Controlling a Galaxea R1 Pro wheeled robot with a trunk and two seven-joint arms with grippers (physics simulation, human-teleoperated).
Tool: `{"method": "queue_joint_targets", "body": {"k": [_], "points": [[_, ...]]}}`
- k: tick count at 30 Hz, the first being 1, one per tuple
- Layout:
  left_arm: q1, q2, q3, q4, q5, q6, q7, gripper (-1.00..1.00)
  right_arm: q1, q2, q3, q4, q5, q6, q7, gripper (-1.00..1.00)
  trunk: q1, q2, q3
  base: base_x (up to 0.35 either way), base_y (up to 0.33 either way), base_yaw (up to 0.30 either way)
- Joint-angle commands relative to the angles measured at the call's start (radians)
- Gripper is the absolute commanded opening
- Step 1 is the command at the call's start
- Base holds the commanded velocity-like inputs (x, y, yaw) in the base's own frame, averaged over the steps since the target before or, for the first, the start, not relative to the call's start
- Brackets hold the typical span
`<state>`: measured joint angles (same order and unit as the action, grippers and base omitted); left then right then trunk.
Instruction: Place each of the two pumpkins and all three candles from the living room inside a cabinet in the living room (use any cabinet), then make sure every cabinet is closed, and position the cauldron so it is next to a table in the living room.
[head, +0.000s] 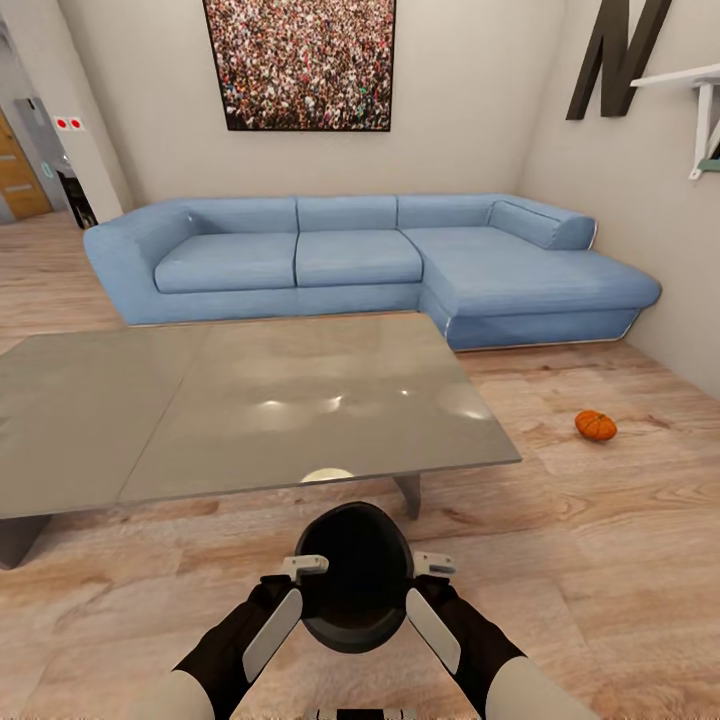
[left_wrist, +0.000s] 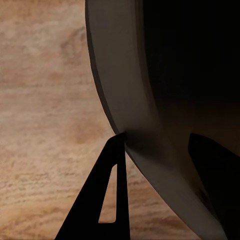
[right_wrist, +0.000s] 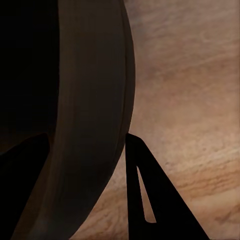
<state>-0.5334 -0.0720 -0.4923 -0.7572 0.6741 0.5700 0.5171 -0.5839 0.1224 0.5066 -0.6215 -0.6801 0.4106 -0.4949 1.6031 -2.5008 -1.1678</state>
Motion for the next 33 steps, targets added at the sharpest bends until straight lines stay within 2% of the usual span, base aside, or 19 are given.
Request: {"method": "queue_joint_targets", "body": {"k": [1, 4, 5, 6, 22, 26, 31, 33], "points": [[-0.002, 0.001, -0.004, -0.011, 0.039, -0.01, -0.016, -1.0, -0.001, -0.001, 0.015, -0.001, -0.044, -0.007, 0.012, -1.0, 0.0, -0.001, -0.001, 0.0, 0.0, 0.0], [-0.002, 0.002, -0.003, -0.011, 0.039, -0.01, -0.016, -1.0, -0.001, -0.001, 0.015, -0.001, -0.044, -0.007, 0.013, -1.0, 0.0, -0.001, -0.001, 0.0, 0.0, 0.0], [-0.002, 0.002, -0.003, -0.011, 0.039, -0.01, -0.016, -1.0, -0.001, -0.001, 0.015, -0.001, -0.044, -0.007, 0.013, 1.0, 0.0, -0.001, -0.001, 0.0, 0.0, 0.0], [-0.002, 0.003, -0.003, -0.011, 0.039, -0.01, -0.016, 1.0, -0.001, -0.001, 0.015, -0.001, -0.044, -0.007, 0.013, 1.0, 0.0, -0.001, -0.001, 0.0, 0.0, 0.0], [-0.002, 0.001, -0.002, -0.011, 0.039, -0.01, -0.015, 1.0, 0.0, -0.001, 0.015, -0.001, -0.044, -0.007, 0.013, 1.0, 0.0, -0.001, -0.001, 0.0, 0.0, 0.0], [-0.002, 0.001, -0.001, -0.011, 0.041, -0.008, -0.016, 1.0, -0.001, -0.001, 0.015, -0.001, -0.044, -0.007, 0.013, 1.0, -0.002, 0.0, 0.014, 0.0, 0.0, 0.0], [-0.002, 0.002, 0.001, -0.01, 0.069, -0.004, -0.015, 1.0, -0.001, -0.001, 0.014, -0.001, -0.044, -0.005, 0.012, 1.0, -0.015, 0.022, 0.032, 0.0, 0.0, 0.0], [-0.002, 0.003, 0.001, -0.01, 0.093, -0.002, -0.014, 1.0, -0.001, -0.001, 0.014, -0.001, -0.044, 0.0, 0.012, 1.0, -0.022, 0.036, 0.038, 0.0, 0.0, 0.0]]}}
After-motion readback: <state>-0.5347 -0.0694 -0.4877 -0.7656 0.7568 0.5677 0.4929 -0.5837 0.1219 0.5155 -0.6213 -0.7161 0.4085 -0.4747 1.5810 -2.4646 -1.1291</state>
